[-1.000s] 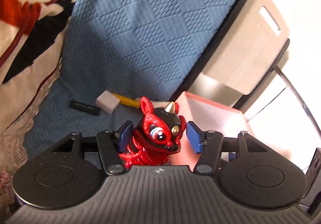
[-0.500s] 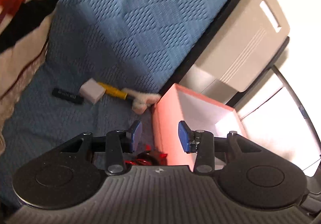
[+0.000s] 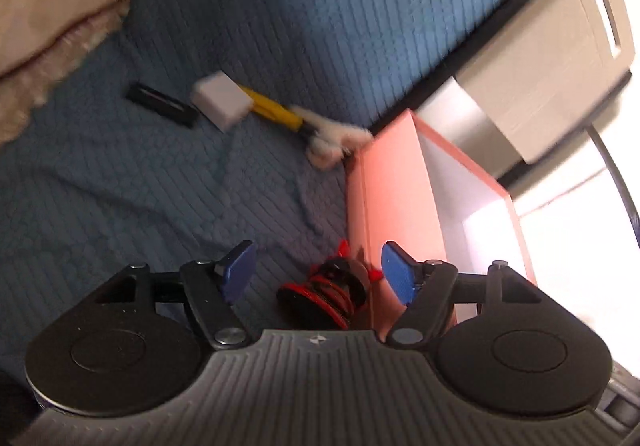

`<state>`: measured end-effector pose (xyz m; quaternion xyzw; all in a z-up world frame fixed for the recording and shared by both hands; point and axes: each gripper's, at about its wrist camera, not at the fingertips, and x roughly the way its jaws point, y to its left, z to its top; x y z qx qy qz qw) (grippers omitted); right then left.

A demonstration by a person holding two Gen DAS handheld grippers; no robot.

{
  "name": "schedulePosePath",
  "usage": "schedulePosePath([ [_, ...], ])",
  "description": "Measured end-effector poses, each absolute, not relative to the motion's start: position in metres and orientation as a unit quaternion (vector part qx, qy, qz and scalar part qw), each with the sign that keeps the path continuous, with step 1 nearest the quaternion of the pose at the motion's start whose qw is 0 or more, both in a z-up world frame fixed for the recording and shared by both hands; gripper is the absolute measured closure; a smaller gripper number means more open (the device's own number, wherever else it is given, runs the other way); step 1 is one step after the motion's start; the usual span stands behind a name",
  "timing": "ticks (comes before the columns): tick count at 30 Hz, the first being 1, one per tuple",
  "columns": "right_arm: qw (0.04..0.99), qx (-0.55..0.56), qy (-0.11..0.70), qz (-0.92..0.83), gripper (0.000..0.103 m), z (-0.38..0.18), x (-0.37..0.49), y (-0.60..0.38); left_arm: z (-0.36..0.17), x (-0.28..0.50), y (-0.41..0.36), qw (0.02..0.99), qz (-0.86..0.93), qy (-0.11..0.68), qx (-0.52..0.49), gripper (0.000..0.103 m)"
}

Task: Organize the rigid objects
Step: 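Lift the red figurine with the left gripper while the right carries the charger toward the box, then lower the red figurine into the pink box and open the left gripper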

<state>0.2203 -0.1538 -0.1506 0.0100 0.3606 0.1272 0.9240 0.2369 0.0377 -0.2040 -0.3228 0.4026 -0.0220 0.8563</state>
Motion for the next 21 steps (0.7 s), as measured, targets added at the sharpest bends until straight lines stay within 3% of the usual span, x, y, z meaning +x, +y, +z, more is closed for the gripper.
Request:
schedulePosePath([
  [10, 0.923, 0.012, 0.37, 0.106, 0.058, -0.154, 0.219, -0.163, -0.218, 0.296, 0.009, 0.855, -0.101, 0.448, -0.241, 0.03],
  [21, 0.92, 0.017, 0.384, 0.082, 0.058, -0.157, 0.223, -0.167, -0.245, 0.311, -0.024, 0.833, -0.142, 0.51, -0.161, 0.029],
])
